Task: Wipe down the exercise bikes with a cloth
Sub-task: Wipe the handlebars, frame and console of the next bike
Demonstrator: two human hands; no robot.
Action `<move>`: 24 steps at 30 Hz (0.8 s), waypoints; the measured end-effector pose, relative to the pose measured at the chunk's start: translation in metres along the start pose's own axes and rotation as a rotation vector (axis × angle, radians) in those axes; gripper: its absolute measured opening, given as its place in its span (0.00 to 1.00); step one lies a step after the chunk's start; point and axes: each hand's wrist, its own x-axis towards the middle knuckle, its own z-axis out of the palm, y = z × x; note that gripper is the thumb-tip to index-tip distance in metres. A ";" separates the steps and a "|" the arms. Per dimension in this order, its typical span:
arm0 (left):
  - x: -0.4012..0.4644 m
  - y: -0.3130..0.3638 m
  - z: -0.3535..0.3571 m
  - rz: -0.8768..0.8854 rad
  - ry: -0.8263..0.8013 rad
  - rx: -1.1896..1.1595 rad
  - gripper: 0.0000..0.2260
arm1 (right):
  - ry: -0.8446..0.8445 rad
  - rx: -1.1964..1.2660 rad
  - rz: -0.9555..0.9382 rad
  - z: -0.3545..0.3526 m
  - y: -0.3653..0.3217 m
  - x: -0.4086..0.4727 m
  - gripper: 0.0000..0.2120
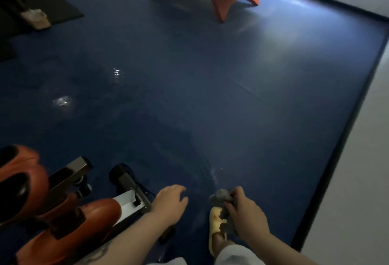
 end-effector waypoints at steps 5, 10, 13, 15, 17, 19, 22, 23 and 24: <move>0.050 0.030 -0.011 -0.187 0.071 -0.143 0.18 | -0.118 -0.168 -0.205 -0.061 -0.011 0.087 0.07; 0.081 0.050 -0.027 -0.315 0.136 -0.270 0.18 | -0.212 -0.268 -0.271 -0.097 -0.036 0.159 0.06; 0.095 0.041 -0.044 -0.397 0.181 -0.301 0.18 | -0.259 -0.255 -0.306 -0.097 -0.063 0.195 0.05; 0.110 0.033 -0.058 -0.448 0.218 -0.320 0.17 | -0.307 -0.273 -0.350 -0.094 -0.083 0.218 0.04; 0.127 0.021 -0.071 -0.484 0.244 -0.335 0.17 | -0.346 -0.297 -0.389 -0.089 -0.107 0.241 0.05; 0.146 0.010 -0.085 -0.513 0.259 -0.365 0.17 | -0.378 -0.309 -0.424 -0.085 -0.133 0.264 0.05; 0.176 -0.007 -0.118 -0.536 0.280 -0.409 0.18 | -0.400 -0.359 -0.466 -0.085 -0.177 0.301 0.06; 0.185 -0.013 -0.130 -0.538 0.292 -0.418 0.18 | -0.401 -0.376 -0.481 -0.087 -0.193 0.313 0.06; 0.193 -0.019 -0.142 -0.537 0.308 -0.419 0.18 | -0.401 -0.386 -0.500 -0.089 -0.210 0.324 0.06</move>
